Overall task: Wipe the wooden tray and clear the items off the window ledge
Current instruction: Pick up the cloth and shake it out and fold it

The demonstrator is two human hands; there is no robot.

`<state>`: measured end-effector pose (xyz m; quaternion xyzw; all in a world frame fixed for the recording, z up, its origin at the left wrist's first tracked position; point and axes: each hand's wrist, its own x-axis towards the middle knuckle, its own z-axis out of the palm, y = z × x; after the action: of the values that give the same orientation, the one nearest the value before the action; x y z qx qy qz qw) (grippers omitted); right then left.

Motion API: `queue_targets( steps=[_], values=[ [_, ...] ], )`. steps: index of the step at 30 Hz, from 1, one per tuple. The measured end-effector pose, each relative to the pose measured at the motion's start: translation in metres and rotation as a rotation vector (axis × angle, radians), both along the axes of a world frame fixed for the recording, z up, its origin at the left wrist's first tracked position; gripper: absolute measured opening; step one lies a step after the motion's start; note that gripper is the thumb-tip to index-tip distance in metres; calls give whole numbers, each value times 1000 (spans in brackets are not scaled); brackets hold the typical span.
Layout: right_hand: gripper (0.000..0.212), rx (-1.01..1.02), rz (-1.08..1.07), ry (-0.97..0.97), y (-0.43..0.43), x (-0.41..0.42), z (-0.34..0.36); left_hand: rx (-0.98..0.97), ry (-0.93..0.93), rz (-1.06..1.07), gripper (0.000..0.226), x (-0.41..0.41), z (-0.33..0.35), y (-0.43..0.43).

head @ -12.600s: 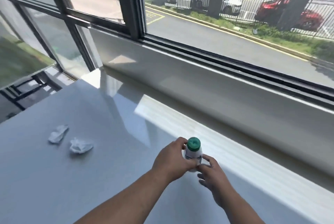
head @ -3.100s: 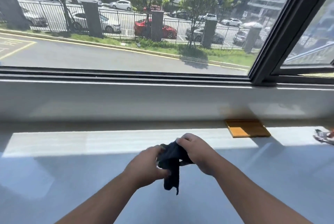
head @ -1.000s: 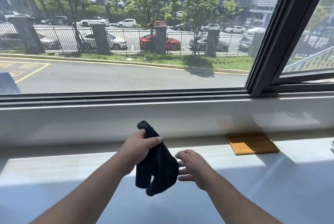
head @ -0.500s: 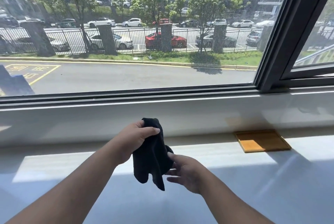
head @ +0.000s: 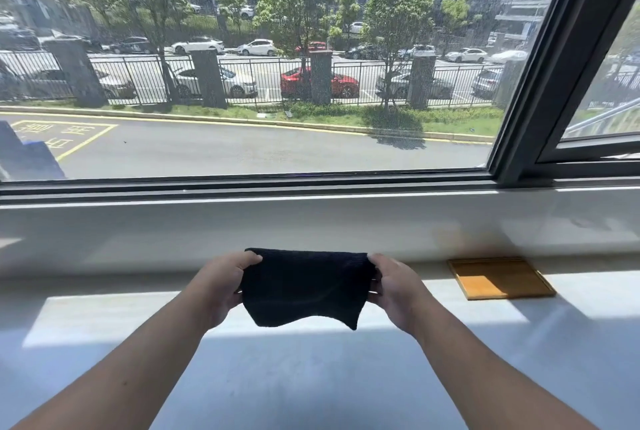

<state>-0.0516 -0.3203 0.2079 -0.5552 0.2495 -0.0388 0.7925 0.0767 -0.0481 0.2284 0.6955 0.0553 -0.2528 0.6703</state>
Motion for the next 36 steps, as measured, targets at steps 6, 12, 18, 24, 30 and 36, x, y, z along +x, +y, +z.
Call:
queue_targets(
  steps=[6, 12, 18, 24, 30, 36],
  values=[
    [20, -76, 114, 13, -16, 0, 15, 44, 48, -52, 25, 2, -10, 5],
    [38, -246, 10, 63, -24, -4, 21, 8, 2, 8, 51, 1, -9, 7],
    [16, -611, 85, 116, -28, -14, 21, 731, -528, -246, 10, 3, 3, 9],
    [8, -808, 101, 148, -28, -19, 21, 901, -608, -266, 23, -1, 8, 1],
    [14, -298, 105, 137, 7, -13, 19, 447, -340, -209, 9, -28, 10, -35],
    [58, -179, 354, 54, 52, -4, 24, 146, -174, -294, 16, -56, 21, -75]
  ],
)
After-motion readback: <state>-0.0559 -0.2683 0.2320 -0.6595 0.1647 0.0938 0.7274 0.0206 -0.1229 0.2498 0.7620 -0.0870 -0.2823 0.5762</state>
